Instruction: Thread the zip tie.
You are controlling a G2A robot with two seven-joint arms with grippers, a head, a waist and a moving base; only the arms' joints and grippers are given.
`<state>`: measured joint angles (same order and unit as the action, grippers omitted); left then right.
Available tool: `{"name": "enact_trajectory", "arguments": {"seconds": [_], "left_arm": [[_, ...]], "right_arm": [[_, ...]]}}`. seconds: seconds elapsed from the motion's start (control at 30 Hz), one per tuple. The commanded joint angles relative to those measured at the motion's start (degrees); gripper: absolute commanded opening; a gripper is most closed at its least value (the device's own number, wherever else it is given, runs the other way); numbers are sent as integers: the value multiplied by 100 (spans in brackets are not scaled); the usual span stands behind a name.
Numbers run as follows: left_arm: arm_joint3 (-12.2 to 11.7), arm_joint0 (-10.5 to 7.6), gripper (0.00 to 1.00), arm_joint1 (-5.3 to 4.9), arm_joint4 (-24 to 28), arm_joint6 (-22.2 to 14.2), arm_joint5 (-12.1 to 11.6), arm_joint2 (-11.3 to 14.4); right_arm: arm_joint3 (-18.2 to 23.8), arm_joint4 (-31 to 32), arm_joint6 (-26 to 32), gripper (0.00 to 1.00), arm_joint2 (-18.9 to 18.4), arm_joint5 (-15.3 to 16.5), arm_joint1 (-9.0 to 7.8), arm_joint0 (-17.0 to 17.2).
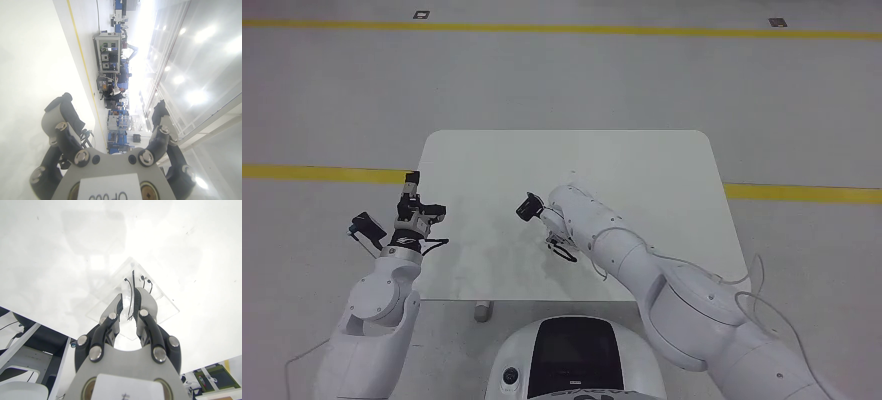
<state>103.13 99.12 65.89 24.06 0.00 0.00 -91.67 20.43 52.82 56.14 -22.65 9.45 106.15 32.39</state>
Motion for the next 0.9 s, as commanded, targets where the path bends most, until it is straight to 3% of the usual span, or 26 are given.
{"name": "enact_trajectory", "arguments": {"seconds": [0.0, 0.47, 0.87], "left_arm": [[0, 0, 100, 0, 0, 0, 0, 0], [0, 0, 100, 0, 0, 0, 0, 0], [0, 0, 100, 0, 0, 0, 0, 0]], "right_arm": [[-56, 1, -17, 15, -10, 22, 24, -7], [-391, 24, -92, 8, -76, 138, 182, -40], [-598, 42, -160, 11, -140, 155, 284, -67]]}}
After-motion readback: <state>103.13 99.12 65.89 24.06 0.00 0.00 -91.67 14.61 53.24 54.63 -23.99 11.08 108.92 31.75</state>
